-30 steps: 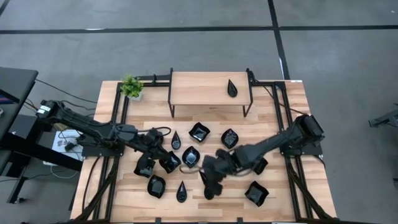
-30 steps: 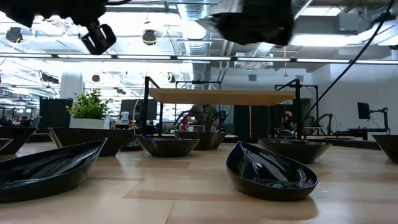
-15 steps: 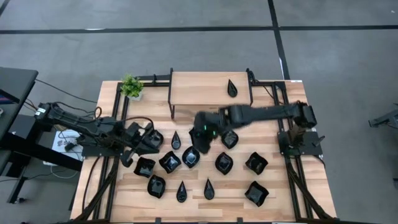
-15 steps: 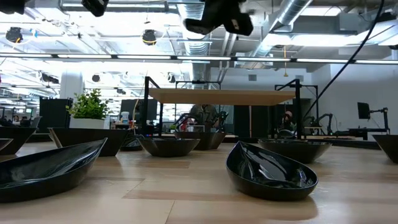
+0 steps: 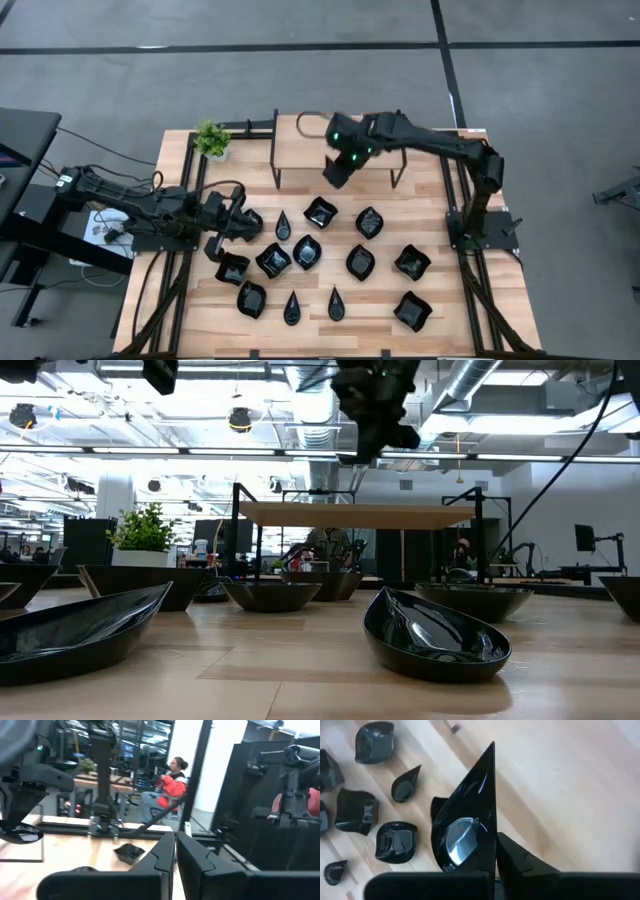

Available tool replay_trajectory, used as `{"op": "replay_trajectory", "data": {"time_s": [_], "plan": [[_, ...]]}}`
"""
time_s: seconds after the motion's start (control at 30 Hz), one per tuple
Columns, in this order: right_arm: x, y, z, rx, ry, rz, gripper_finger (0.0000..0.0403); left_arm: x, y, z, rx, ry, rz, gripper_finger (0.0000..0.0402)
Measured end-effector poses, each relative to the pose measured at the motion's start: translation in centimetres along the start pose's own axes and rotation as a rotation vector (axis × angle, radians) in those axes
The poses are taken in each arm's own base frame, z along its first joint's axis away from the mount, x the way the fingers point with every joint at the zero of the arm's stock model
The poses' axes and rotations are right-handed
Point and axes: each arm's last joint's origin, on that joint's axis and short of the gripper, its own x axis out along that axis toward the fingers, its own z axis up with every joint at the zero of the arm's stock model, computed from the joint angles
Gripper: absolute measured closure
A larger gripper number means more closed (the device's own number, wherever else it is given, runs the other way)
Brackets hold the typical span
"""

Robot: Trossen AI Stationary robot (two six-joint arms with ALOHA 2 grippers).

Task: Pick & Place Mini shaped plates
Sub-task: Stack the black drop shaped plate on top of the black drop shaped plate on the shelf

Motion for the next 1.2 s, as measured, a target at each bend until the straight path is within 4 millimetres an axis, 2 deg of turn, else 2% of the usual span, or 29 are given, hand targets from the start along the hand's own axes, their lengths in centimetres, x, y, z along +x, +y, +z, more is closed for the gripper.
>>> {"op": "replay_trajectory", "data": {"time_s": [0.13, 0.33, 0.63, 0.83, 1.2], "plan": [[-0.4, -3.5, 1.0, 0.037, 0.009, 0.006, 0.0401, -0.2, 1.1, 0.4, 0.008, -0.025, 0.071, 0.0382], [-1.4, -8.4, 1.1, 0.105, 0.073, -0.067, 0.0401, -0.3, 2.4, 0.5, 0.011, -0.028, 0.128, 0.0382], [-2.6, -13.1, 1.2, 0.194, 0.073, -0.116, 0.0401, -0.4, 3.5, 0.5, 0.015, -0.021, 0.193, 0.0382], [-3.0, -14.7, 0.7, 0.247, 0.116, -0.133, 0.0401, -0.5, 3.8, 0.5, 0.002, -0.019, 0.214, 0.0382], [-2.2, -14.8, 0.8, 0.25, 0.147, -0.141, 0.0401, -0.5, 4.0, 0.5, -0.001, -0.019, 0.225, 0.0382]]}}
